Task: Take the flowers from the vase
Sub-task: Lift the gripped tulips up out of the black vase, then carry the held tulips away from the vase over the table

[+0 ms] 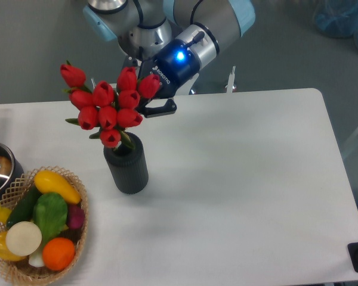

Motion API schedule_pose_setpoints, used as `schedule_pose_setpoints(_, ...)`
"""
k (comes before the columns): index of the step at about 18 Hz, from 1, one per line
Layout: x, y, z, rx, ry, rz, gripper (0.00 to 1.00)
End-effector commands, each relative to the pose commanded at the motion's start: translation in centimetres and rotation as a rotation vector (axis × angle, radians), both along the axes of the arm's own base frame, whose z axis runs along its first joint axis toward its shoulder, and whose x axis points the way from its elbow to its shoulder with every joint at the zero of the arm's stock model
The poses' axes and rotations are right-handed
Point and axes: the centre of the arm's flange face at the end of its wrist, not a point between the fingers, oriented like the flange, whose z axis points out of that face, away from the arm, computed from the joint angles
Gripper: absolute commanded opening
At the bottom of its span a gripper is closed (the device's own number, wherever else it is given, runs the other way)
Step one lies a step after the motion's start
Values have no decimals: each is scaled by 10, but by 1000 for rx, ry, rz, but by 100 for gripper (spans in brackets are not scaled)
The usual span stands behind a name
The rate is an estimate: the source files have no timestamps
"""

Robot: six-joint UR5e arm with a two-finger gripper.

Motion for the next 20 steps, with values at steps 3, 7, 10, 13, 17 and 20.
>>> schedule_pose_setpoints(3,-7,-4,12,15,-10,9,9)
schedule_pose_setpoints(7,-15,-8,14,22,13,25,9)
schedule_pose_setpoints(10,-28,-16,18,49,88,47,9)
schedule_pose_setpoints(13,-44,-27,18,64,234,76,9)
schedule_pose_setpoints(17,-72,-45,9,-104,413,168,9)
schedule_pose_setpoints(20,-88,-58,3,-213,464,221,9)
